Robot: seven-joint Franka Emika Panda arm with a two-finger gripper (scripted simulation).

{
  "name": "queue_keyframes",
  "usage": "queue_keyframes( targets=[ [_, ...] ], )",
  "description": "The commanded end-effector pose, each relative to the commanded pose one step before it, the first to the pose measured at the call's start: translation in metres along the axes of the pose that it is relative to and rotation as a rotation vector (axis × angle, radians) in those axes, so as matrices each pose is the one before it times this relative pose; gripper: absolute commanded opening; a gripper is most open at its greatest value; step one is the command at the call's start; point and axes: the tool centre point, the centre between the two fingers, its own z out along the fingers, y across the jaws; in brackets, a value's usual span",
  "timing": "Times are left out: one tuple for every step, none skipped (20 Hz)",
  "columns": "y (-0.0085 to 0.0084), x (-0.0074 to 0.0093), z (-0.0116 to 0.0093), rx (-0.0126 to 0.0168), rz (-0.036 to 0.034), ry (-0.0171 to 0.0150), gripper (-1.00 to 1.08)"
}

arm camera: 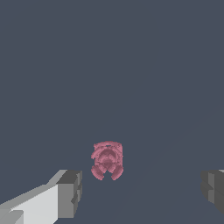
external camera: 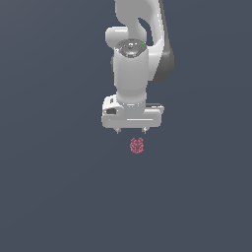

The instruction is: Pick up the object and move it to a goal position.

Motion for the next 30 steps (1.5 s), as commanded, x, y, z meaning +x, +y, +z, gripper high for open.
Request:
queue_keyframes(
  targets=[
    [0.00001, 0.0, 0.0, 0.0, 0.0, 0.0, 1.0],
    [0.00033, -0.00005, -0.0001, 0.0, 0.0, 0.0, 1.0],
    [0.00057, -0.00002, 0.00036, 0.00007, -0.00062, -0.00102, 1.0],
    [0.00104, -0.00006, 0.00045, 0.00013, -0.00086, -0.00145, 1.0],
    [0.00152, -0.00011, 0.00046, 0.00017, -0.00105, -0.00178, 1.0],
    [0.0019, -0.00013, 0.00064, 0.00025, -0.00141, -0.00236, 1.0],
    [0.00227, -0.00015, 0.00074, 0.00034, -0.00171, -0.00282, 1.0],
    [0.00217, -0.00014, 0.0006, 0.00035, -0.00157, -0.00254, 1.0],
    [0.00171, -0.00009, 0.00044, 0.00031, -0.00127, -0.002, 1.0],
    [0.00127, -0.00006, 0.00024, 0.00025, -0.00092, -0.0014, 1.0],
    [0.00085, -0.00003, 0.00005, 0.00018, -0.00055, -0.00079, 1.0],
    [0.00053, -0.00004, -0.00025, 0.0, 0.0, 0.0, 1.0],
    [-0.0001, 0.00005, -0.00001, 0.0, 0.0, 0.0, 1.0],
    [-0.00069, 0.00005, 0.00031, 0.0, 0.0, 0.0, 1.0],
    [-0.00069, -0.00024, 0.00068, 0.0, 0.0, 0.0, 1.0],
    [-0.0004, -0.0005, 0.00172, -0.00094, 0.00047, -0.0009, 1.0],
    [-0.00083, -0.00075, 0.00259, -0.00084, 0.0001, -0.00147, 1.0],
    [-0.00115, -0.00097, 0.00337, -0.00113, 0.00017, -0.00186, 1.0],
    [-0.00146, -0.00122, 0.00402, -0.00132, 0.00022, -0.0021, 1.0],
    [-0.00177, -0.00147, 0.0048, -0.00162, 0.00027, -0.00253, 1.0],
    [-0.00207, -0.00174, 0.00553, -0.00186, 0.00028, -0.0029, 1.0],
    [-0.00235, -0.00204, 0.00622, -0.00206, 0.00026, -0.00324, 1.0],
    [-0.00264, -0.00238, 0.00698, -0.00229, 0.00022, -0.00365, 1.0],
    [-0.00293, -0.00274, 0.0077, -0.0025, 0.00016, -0.00402, 1.0],
    [-0.00324, -0.00311, 0.00842, -0.00271, 0.00009, -0.0044, 1.0],
    [-0.00355, -0.00353, 0.00911, -0.0029, 0.0, -0.00475, 1.0],
    [-0.0035, -0.0036, 0.00885, -0.00276, -0.0001, -0.00458, 1.0],
    [-0.0032, -0.0034, 0.00805, -0.00249, -0.00017, -0.0042, 1.0],
    [-0.0029, -0.00317, 0.0072, -0.00217, -0.00022, -0.00372, 1.0],
    [-0.0026, -0.00291, 0.00644, -0.00194, -0.00026, -0.00338, 1.0]
  ],
)
